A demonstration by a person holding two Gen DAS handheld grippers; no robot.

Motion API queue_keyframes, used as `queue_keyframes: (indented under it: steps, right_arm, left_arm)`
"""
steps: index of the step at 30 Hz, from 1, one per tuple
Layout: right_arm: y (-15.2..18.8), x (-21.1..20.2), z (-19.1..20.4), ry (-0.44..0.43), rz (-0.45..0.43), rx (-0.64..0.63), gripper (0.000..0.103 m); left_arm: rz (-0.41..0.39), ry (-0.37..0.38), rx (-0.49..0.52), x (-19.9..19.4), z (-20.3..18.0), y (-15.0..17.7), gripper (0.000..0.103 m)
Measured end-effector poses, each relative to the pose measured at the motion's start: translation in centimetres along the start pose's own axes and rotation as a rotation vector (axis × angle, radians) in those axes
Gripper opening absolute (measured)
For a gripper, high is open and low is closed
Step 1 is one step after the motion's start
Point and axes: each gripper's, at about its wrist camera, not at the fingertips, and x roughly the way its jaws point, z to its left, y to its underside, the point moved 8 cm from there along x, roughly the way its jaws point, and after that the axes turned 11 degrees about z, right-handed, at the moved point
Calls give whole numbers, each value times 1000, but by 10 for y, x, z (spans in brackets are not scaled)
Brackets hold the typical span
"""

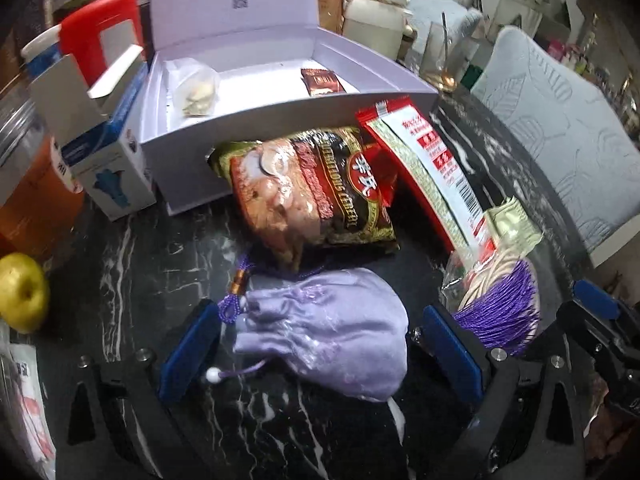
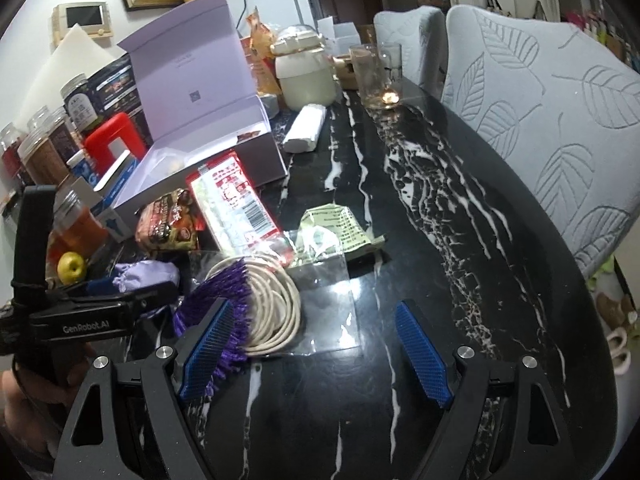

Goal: Organize soft objects
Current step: 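Grasp the lavender pouch with the left tool while the right tool reaches the cord bag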

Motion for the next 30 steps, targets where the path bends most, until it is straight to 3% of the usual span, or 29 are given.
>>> queue_keyframes:
  steps: [1,3,4,7,11,13,15,19,24,30]
  right_arm:
    - [0,3,0,-3,12,2,84]
    - [-1,7,-1,-10,30,10,84]
    - [-1,8,-2,-7,33,12,84]
    - [-3,9,-3,4,36,6,84]
    - [-5,15,-3,-7,47,6,84]
    - [-4,21,-3,-23,74,9,92]
    - [-4,25,-3,-25,88,16,100]
    - [-6,29,4,-22,83,5,102]
    - [-7,39,29,-18,91,-79,103]
    - [-4,52,48,56,123,-168,103]
  left_arm:
    - [-2,-7,6,0,-1,0,102]
    - [-15,-38,7,-1,-1,-1,88]
    - [-27,-49,18,-3,-2,-1,76]
    - [-44,-33,58,-7,-5,1,56]
    - [-53,-22,73,-11,-5,8,45]
    - [-51,-6,63,-14,-2,14,37]
    - [-45,19,49,-18,0,20,37]
    - [-45,97,16,-30,3,31,37]
    - [-103,46,26,-54,10,40,37]
    - [-140,81,-12,-76,20,48,37]
